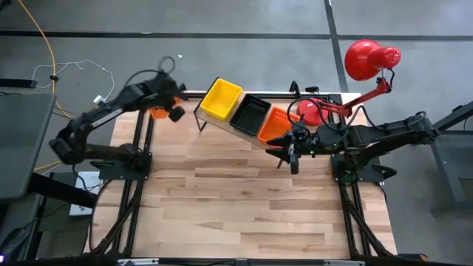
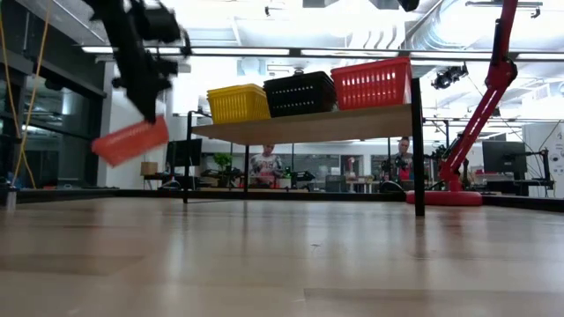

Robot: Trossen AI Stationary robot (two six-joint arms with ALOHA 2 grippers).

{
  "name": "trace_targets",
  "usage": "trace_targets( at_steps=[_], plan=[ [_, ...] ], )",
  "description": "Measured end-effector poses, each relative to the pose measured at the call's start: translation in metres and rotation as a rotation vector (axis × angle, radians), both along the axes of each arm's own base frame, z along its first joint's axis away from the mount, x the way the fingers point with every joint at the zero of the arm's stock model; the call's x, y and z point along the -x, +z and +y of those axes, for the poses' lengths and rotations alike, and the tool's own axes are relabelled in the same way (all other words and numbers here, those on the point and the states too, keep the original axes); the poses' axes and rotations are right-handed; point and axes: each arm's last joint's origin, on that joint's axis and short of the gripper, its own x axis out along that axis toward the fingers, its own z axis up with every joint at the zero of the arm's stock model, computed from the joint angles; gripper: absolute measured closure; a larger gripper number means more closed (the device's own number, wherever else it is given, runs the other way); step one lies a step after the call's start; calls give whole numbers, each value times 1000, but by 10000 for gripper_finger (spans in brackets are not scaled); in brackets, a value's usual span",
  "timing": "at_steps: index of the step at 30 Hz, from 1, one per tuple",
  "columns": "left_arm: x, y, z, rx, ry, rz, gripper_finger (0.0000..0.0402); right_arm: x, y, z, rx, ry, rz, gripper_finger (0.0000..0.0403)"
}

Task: Stack baskets on shelf by color
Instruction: Stack the orange bin on top of the orange bin on the shelf

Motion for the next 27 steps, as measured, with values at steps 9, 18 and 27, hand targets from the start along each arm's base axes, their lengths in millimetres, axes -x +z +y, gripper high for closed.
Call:
trace_targets(
  at_steps=[9,18,27],
  plan=[
    [15,107,-45,-229,50,-461,401,0,1,0,-8,-2,-6,250],
    [-6,149,-107,-164,-347,-773,401,-1,8,1,5,24,-80,250],
    [-68,133,-182,47,-845,-686,401,-2,13,4,2,120,-134,250]
  ],
)
